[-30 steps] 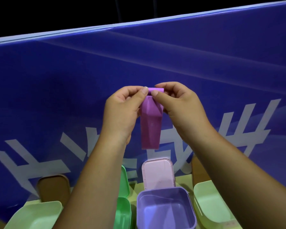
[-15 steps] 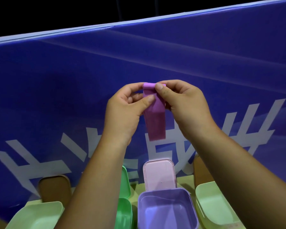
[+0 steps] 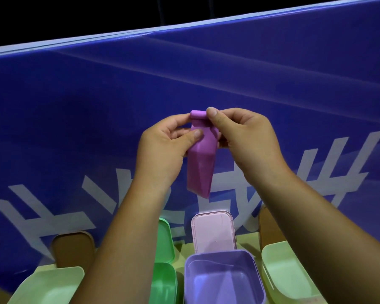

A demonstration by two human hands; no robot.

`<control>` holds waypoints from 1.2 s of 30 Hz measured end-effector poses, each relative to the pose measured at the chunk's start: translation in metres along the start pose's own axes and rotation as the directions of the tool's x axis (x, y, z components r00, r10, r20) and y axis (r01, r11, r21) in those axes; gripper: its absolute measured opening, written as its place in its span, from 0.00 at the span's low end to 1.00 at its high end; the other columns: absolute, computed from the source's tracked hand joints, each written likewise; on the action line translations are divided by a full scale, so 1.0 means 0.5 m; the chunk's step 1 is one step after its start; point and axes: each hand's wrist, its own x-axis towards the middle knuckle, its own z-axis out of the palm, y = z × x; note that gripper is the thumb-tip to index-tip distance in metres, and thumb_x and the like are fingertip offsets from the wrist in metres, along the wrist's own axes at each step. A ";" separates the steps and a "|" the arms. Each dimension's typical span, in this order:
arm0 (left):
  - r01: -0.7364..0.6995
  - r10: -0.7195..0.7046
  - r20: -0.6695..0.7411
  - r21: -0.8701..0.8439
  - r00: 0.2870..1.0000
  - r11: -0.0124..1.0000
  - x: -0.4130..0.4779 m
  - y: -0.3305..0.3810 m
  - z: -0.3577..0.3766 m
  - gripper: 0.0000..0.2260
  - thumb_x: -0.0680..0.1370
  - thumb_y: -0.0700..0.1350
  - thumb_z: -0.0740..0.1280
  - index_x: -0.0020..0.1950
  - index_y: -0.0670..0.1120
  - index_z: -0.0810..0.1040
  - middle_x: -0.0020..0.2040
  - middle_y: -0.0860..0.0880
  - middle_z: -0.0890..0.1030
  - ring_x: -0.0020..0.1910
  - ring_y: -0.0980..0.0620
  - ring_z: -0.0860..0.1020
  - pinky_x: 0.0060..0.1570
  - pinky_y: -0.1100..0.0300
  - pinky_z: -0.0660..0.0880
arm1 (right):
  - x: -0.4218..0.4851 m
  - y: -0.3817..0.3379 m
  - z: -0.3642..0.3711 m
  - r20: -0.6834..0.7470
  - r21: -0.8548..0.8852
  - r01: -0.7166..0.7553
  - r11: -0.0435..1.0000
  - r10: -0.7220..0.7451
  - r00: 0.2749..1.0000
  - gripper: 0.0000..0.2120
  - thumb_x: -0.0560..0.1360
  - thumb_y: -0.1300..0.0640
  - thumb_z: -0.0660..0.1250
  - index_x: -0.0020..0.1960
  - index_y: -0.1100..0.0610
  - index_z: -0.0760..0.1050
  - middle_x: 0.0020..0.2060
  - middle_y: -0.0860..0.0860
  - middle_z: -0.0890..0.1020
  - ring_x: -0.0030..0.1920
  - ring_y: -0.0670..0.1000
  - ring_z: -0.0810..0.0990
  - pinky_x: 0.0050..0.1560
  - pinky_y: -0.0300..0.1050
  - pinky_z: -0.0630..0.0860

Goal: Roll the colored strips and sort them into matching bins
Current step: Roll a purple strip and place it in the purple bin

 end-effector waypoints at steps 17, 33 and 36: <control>0.069 -0.057 0.092 -0.133 0.994 0.989 -0.003 -0.011 -0.030 0.13 0.82 0.36 0.73 0.66 0.44 0.85 0.54 0.40 0.89 0.56 0.38 0.88 0.65 0.37 0.82 | -0.010 0.017 0.013 0.013 -0.040 0.047 0.998 -0.047 0.999 0.05 0.82 0.52 0.74 0.56 0.51 0.86 0.44 0.49 0.88 0.46 0.52 0.88 0.51 0.56 0.86; 0.086 -0.085 0.018 -0.124 0.996 0.989 -0.013 0.005 -0.040 0.11 0.81 0.40 0.76 0.63 0.45 0.86 0.54 0.44 0.89 0.56 0.43 0.88 0.62 0.43 0.84 | -0.027 0.009 0.015 0.073 0.037 0.030 0.999 -0.032 0.997 0.07 0.79 0.59 0.76 0.55 0.50 0.84 0.46 0.48 0.88 0.50 0.49 0.87 0.52 0.49 0.86; 0.084 -0.087 -0.023 -0.114 0.996 0.990 -0.013 0.005 -0.035 0.08 0.81 0.44 0.77 0.60 0.46 0.88 0.53 0.46 0.90 0.55 0.43 0.88 0.61 0.40 0.84 | -0.032 0.008 0.013 0.089 0.044 0.035 0.998 -0.039 0.995 0.07 0.79 0.60 0.76 0.54 0.51 0.84 0.45 0.47 0.88 0.49 0.48 0.87 0.50 0.44 0.86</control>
